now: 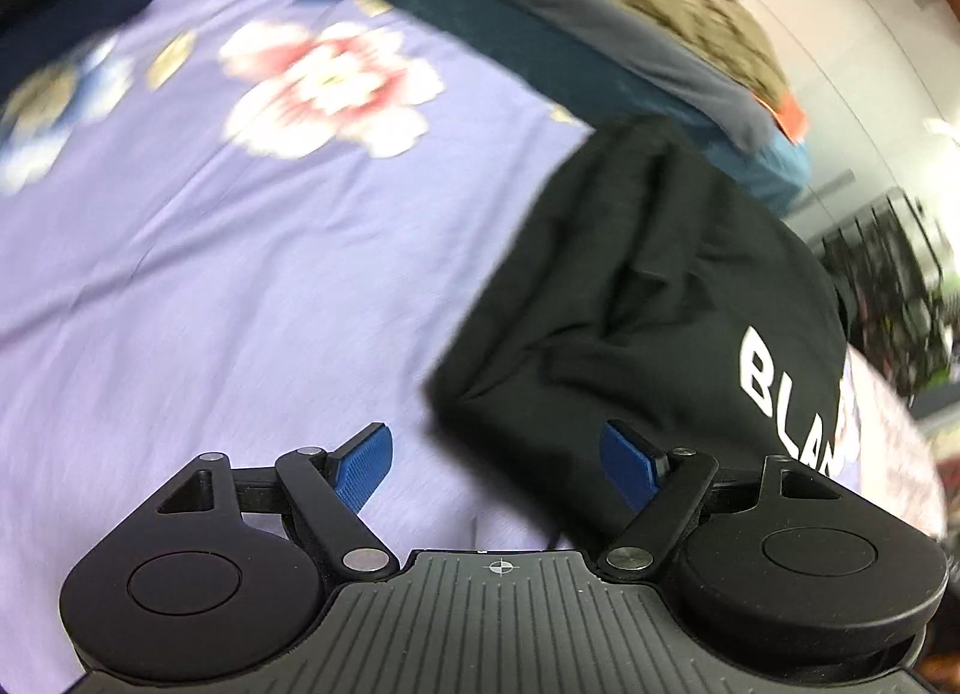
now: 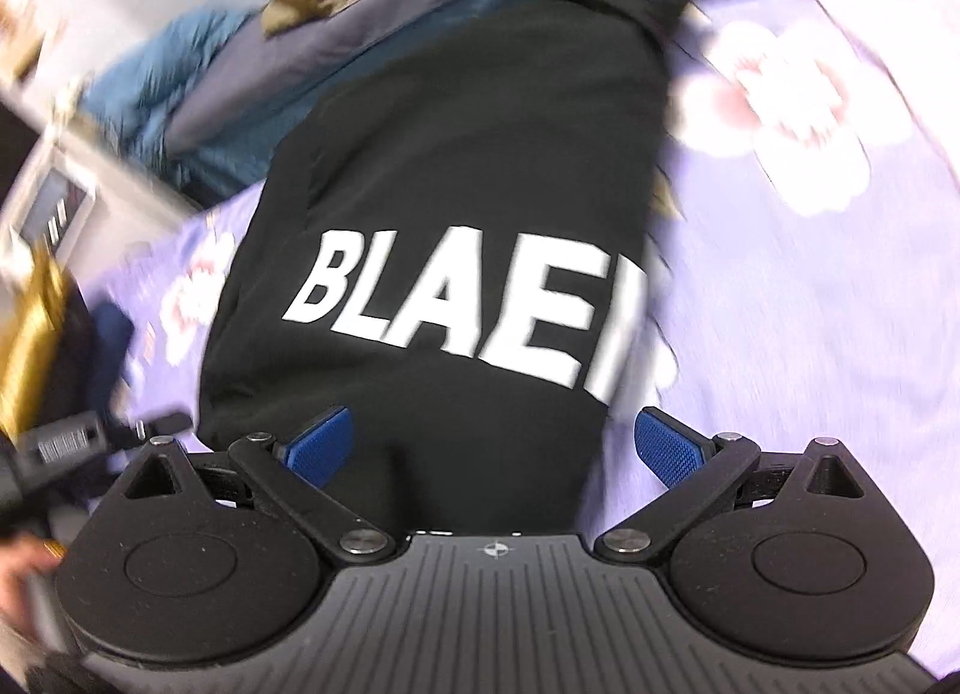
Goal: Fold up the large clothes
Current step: 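Grasp the folded jacket bundle with both grippers and lift it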
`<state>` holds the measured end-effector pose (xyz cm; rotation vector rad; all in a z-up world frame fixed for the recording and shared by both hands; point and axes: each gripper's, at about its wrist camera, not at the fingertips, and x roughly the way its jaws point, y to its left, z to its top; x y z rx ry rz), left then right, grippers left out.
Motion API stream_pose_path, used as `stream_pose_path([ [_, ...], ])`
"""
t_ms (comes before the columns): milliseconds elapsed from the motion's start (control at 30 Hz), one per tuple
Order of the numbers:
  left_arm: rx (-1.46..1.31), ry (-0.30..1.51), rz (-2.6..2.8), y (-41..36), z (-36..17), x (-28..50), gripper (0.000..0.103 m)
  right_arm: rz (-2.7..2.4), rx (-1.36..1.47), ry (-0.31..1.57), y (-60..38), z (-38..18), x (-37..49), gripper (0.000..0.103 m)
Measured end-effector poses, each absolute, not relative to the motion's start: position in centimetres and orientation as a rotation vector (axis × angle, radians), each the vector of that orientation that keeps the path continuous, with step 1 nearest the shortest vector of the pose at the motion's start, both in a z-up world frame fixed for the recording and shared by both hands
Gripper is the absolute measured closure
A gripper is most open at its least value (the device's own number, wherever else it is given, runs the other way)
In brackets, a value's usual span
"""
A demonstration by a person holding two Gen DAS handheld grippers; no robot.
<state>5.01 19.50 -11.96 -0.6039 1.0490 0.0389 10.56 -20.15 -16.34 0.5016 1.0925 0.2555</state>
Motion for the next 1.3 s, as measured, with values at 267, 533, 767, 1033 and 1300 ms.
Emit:
stream_pose_path([
  [267, -0.876, 1.035, -0.031, 19.0, -14.7, 4.2, 0.0, 0.204, 0.941, 1.095, -24.8, -20.4, 8.2, 0.003],
  [533, -1.046, 0.975, 0.022, 17.9, -17.6, 4.8, 0.0, 0.234, 1.078, 1.054, -25.5, -22.2, 8.6, 0.01],
  [767, -1.069, 0.958, 0.011, 17.3, -18.0, 6.8, 0.0, 0.244, 1.138, 1.033, -25.6, -23.9, 10.6, 0.014],
  [1033, -1.18, 0.944, 0.034, 17.4, -18.2, 8.0, 0.0, 0.269, 1.171, 1.002, -25.0, -25.1, 15.3, 0.017],
  [1300, -1.212, 0.93, 0.016, 17.0, -18.3, 9.9, 0.0, 0.218, 1.265, 0.976, -25.1, -26.0, 20.0, 0.016],
])
